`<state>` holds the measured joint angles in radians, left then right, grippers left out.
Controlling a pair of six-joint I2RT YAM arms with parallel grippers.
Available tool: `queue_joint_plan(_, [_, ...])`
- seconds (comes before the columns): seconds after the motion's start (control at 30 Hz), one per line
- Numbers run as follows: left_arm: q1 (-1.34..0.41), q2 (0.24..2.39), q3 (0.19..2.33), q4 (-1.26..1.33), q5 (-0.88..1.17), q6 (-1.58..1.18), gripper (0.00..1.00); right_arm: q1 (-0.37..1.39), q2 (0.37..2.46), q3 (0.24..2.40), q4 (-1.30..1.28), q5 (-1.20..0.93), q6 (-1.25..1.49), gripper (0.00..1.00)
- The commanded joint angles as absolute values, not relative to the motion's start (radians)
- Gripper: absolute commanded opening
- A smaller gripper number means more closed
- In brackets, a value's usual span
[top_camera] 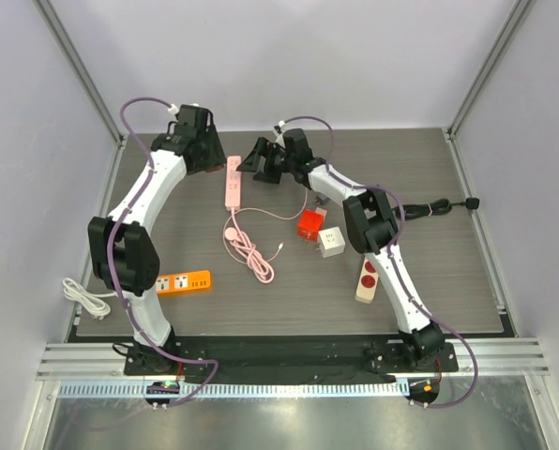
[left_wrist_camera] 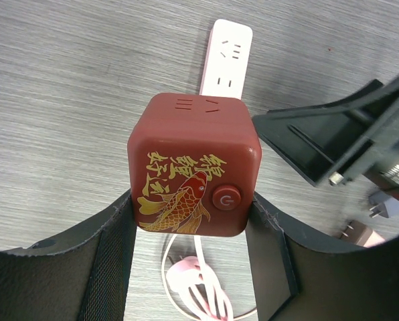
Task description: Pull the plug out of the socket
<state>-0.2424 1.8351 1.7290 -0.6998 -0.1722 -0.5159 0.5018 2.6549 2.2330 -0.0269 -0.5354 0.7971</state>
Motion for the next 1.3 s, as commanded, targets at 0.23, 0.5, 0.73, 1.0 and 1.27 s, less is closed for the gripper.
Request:
queue_joint_plan(0.23, [-0.339, 1.822, 1.770, -0.675, -0.106, -0.492, 0.00, 0.459, 2.373, 2.048, 0.130, -0.581, 0.788, 0.90])
queue_joint_plan(0.5, [-0.605, 1.838, 1.747, -0.678, -0.270, -0.430, 0.00, 0.410, 2.128, 1.800, 0.146, -0.391, 0.674, 0.92])
queue_joint_plan(0.73, [-0.796, 1.904, 1.727, -0.667, -0.235, -0.449, 0.00, 0.304, 1.962, 1.628, 0.150, -0.301, 0.689, 0.92])
queue_joint_plan(1.0, [-0.969, 1.979, 1.733, -0.695, -0.291, -0.468, 0.00, 0.146, 1.862, 1.476, 0.192, -0.304, 0.718, 0.93])
queue_joint_plan(1.27, [-1.017, 2.009, 1.715, -0.687, -0.307, -0.491, 0.00, 0.114, 1.893, 1.456, 0.232, -0.356, 0.768, 0.92])
